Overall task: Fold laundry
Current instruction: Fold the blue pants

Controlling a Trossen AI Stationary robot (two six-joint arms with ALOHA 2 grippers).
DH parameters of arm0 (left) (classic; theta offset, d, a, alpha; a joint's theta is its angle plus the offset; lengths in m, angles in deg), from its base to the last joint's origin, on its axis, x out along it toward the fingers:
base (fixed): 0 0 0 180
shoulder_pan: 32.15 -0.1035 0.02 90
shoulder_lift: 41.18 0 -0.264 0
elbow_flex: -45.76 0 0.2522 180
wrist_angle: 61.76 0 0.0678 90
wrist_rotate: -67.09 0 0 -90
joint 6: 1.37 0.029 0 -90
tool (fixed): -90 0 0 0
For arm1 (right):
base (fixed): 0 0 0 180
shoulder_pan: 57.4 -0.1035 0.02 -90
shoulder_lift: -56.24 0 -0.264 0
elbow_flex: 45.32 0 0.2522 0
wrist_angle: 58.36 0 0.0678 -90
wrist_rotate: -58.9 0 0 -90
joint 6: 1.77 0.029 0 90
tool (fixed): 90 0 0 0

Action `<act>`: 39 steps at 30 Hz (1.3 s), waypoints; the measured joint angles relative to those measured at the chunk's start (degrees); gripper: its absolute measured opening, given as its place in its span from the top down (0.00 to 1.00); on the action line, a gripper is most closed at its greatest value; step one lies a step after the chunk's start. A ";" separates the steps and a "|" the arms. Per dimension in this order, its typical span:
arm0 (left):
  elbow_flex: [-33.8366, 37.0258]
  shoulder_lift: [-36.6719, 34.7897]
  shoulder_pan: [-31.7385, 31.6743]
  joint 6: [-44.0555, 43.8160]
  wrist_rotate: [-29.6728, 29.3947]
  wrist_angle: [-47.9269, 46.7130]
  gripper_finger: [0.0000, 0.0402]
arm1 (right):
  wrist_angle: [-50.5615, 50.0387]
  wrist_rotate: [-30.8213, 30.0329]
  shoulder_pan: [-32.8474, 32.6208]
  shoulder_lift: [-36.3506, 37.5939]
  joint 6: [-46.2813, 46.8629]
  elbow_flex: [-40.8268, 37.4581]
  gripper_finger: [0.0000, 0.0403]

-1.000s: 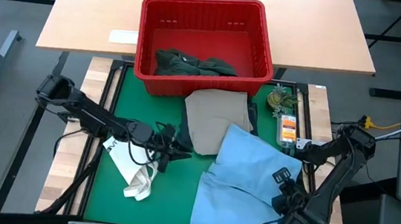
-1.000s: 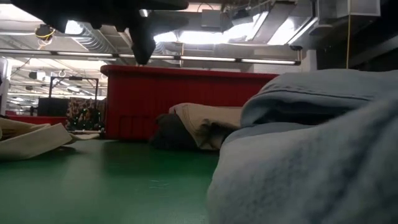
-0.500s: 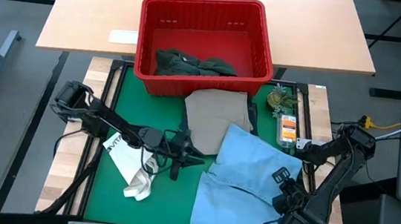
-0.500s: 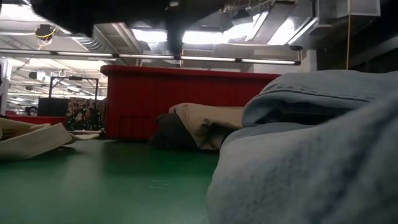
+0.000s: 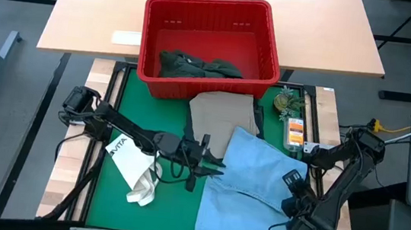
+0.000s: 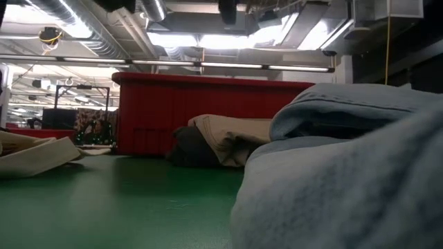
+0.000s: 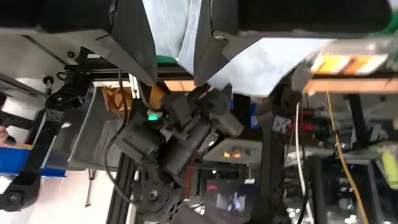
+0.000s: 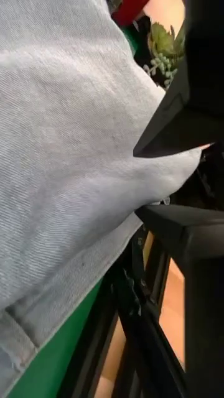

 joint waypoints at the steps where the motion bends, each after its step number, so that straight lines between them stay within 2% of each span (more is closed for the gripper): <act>1: -0.61 0.00 0.00 0.72 -0.01 -0.41 0.75 | 0.05 0.36 0.00 0.00 0.00 0.02 0.65; 7: -2.40 0.00 -0.71 2.07 -0.35 -3.85 0.75 | 0.06 6.48 0.00 0.00 0.15 1.71 0.61; 11: -2.42 0.00 -0.90 2.00 -0.33 -8.61 0.75 | 0.12 7.37 0.00 0.00 1.55 4.45 0.62; 17: -2.44 0.61 -0.17 1.93 0.05 -14.94 0.75 | 0.80 7.21 0.00 0.00 13.75 8.35 0.62; 20: -2.44 0.61 -0.12 1.19 0.26 -18.25 0.75 | 4.20 10.05 -0.03 0.07 16.82 8.59 0.62; 24: -2.44 0.61 -0.23 0.09 -0.04 -17.93 0.75 | 8.35 12.13 -0.02 -0.13 21.30 8.57 0.62; 34: -2.44 0.61 -0.20 0.08 -0.04 -18.13 0.75 | 0.14 15.14 -0.53 0.27 56.06 8.50 0.62; 39: -2.44 0.61 -0.17 0.08 -0.04 -18.11 0.75 | 0.13 7.59 -3.79 1.03 73.96 8.50 0.62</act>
